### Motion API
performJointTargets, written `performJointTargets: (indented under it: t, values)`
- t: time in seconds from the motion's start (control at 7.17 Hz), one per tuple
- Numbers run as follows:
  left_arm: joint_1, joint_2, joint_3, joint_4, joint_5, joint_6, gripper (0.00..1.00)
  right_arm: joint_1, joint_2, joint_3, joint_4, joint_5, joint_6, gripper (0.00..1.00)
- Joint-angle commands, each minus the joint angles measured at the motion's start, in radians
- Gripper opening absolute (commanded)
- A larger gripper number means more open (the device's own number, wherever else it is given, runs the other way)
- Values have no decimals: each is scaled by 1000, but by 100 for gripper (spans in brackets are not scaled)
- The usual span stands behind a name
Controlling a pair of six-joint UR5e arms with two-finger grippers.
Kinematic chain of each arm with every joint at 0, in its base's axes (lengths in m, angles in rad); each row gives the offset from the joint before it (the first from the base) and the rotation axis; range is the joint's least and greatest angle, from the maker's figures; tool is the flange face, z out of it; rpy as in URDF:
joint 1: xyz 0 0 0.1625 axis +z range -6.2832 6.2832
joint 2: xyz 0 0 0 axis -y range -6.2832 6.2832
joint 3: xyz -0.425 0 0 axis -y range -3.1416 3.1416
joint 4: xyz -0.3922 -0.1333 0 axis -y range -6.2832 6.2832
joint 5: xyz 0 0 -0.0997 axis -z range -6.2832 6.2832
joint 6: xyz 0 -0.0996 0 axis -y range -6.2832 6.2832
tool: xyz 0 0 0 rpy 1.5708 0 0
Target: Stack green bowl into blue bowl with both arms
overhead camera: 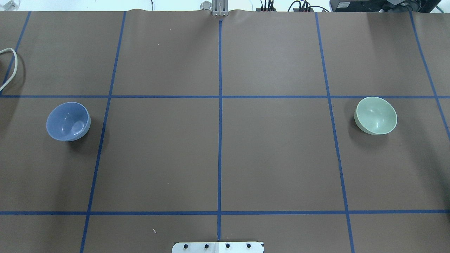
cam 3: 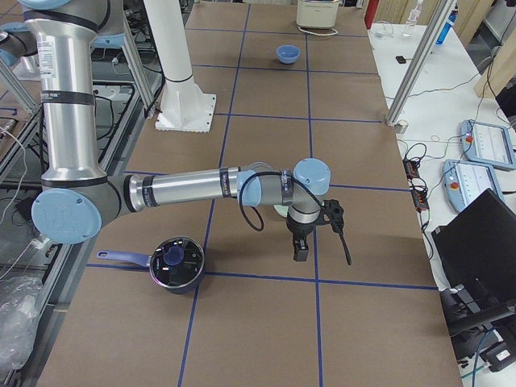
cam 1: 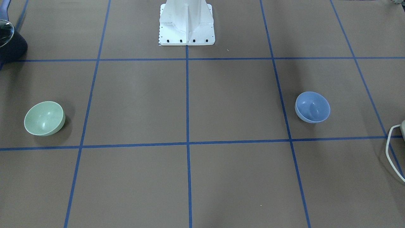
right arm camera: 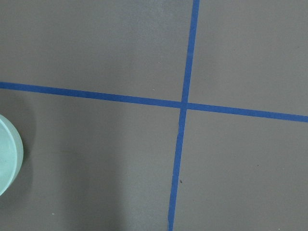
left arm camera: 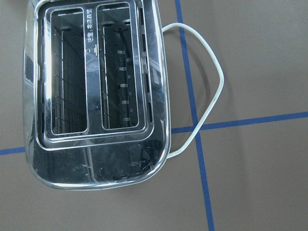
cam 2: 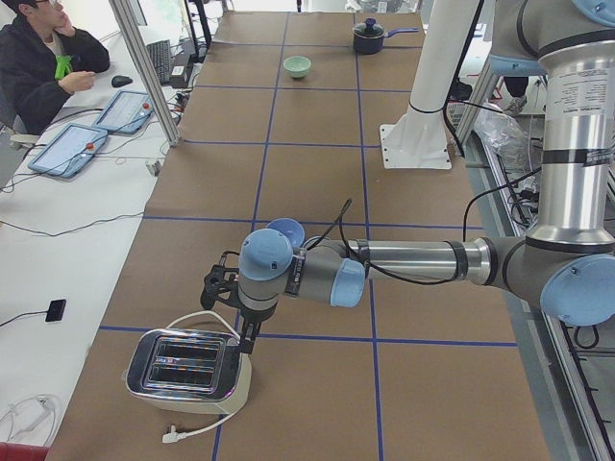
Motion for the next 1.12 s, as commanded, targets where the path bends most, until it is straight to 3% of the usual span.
performJointTargets:
  t: [0.0,0.14,0.42,0.84,0.98]
  values:
    - [1,-5,-4,-17,-27,10,98,0,2,2,0,0,0,100]
    - [3,-2,-9,-114,-35,-8,98,-4,3,8,1,0,1,100]
    - [175,-17,-54,-129,-29,-244,98,-22,9,8,1,9,1,100]
    - [428,-58,-76,-130,98,-564,98,-24,9,8,1,9,1,100]
    - [479,-60,-76,-135,100,-602,98,-24,9,8,1,9,0,100]
